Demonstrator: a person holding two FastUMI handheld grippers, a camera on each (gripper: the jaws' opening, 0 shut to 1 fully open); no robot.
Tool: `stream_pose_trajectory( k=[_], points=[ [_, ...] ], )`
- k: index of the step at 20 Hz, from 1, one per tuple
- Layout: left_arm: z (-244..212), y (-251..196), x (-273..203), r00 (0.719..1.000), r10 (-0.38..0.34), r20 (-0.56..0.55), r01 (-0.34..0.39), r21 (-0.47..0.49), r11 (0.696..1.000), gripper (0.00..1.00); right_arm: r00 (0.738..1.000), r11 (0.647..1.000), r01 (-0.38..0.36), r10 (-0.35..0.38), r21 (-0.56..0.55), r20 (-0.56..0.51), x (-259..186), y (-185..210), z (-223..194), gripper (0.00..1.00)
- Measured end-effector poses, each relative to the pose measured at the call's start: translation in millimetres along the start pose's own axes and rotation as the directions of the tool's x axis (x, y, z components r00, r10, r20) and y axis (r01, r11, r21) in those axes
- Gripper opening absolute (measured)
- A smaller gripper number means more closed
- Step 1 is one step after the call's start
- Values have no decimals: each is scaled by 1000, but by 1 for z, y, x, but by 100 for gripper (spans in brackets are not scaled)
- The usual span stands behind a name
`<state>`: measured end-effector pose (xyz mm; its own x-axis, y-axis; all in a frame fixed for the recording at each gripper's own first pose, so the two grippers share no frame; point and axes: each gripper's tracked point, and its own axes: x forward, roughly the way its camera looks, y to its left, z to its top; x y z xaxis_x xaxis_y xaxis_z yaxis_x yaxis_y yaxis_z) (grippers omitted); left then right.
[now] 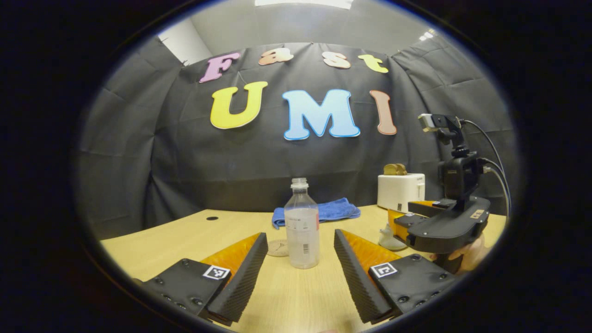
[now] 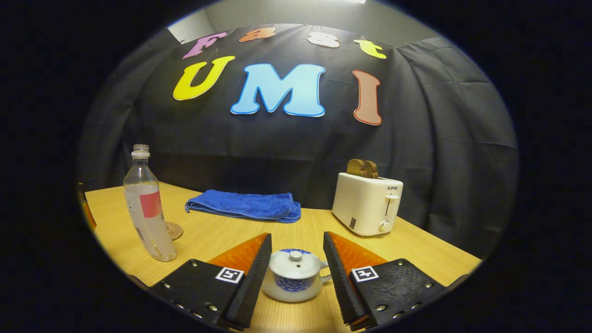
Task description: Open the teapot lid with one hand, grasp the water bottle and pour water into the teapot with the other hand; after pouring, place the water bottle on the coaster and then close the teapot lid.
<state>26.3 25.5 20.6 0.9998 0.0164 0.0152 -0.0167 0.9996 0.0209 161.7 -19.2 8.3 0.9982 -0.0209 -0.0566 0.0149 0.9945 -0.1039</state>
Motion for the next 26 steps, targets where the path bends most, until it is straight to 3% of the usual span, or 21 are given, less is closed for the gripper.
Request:
stream_pose_trajectory(
  k=[1, 2, 4, 5, 14, 21, 26],
  points=[
    [2, 1, 2, 1000, 1, 3, -1, 3, 1000, 100, 1000, 1000, -5, 5, 24, -21, 0, -1, -4, 49],
    [3, 3, 4, 1000, 3, 8, -3, 7, 1000, 100, 999, 999, 5, -3, 47, -40, 1, -3, -7, 37],
    [3, 3, 6, 1000, 1, 10, -1, 10, 1000, 100, 999, 999, -22, 24, 35, -39, 4, 2, -9, 32],
    [2, 1, 7, 1000, -5, 7, 5, 9, 1000, 100, 999, 999, 1, 1, 36, -50, 1, -3, -8, 7],
    [-5, 5, 37, 1000, -17, 4, 17, -56, 998, 100, 999, 999, -32, 32, 15, 18, -15, 3, 25, 9],
    [-9, 2, 90, 1000, -30, -7, 30, -5, 1000, 100, 994, 994, -106, 106, 5, 39, -56, 14, 34, 9],
    [-12, 0, 114, 999, -47, -27, 46, -26, 999, 100, 990, 991, -131, 129, 34, 51, -81, 12, 34, 9]
  ],
)
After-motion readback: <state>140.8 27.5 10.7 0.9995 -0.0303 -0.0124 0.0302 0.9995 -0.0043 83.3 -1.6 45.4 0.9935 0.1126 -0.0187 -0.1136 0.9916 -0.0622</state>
